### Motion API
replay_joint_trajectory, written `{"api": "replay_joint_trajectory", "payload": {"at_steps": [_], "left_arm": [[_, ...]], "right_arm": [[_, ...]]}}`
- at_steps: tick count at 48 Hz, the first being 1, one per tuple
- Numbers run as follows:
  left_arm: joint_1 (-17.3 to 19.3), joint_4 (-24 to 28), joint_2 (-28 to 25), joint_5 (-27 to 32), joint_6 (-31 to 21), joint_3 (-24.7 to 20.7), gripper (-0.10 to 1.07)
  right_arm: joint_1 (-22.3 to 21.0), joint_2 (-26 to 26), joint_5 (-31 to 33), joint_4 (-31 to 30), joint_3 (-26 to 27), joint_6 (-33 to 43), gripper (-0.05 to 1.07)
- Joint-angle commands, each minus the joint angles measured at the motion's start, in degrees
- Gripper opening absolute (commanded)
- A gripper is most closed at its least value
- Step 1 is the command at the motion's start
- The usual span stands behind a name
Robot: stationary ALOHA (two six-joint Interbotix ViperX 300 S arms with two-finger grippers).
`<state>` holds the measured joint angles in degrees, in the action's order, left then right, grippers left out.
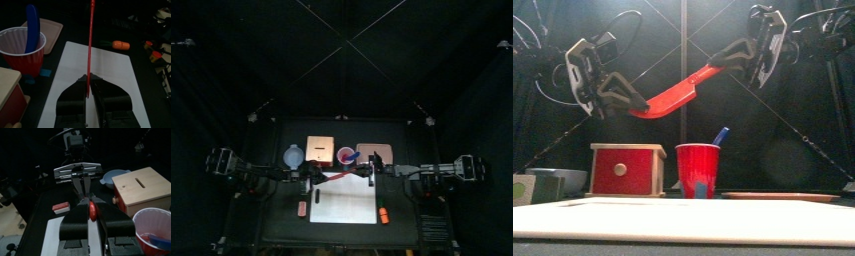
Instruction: Grab carrot and break it apart
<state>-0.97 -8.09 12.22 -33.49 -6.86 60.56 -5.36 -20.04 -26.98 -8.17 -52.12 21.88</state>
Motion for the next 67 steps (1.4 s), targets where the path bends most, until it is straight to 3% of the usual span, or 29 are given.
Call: {"api": "replay_joint_trajectory", "payload": {"at_steps": [1, 16, 27, 67], "left_arm": [[0.62, 0.18, 0.7, -2.46, -0.09, -1.41, 0.45], [0.7, 0.88, 0.79, -2.72, -0.09, -0.44, 0.45], [0.79, 0.88, 0.79, -2.72, -0.09, -0.44, 0.45], [0.44, 0.79, -1.67, -2.72, -0.35, -0.79, 0.45]], "right_arm": [[1.58, 0.88, 4.39, 0.62, 2.2, -0.26, 0.4], [6.42, 4.57, 21.09, 0.7, 6.42, -0.26, 0.39], [6.86, 4.31, 28.3, 0.7, 7.38, -0.26, 0.39], [6.77, 5.63, 28.48, 0.53, 9.05, -0.35, 0.39]]}}
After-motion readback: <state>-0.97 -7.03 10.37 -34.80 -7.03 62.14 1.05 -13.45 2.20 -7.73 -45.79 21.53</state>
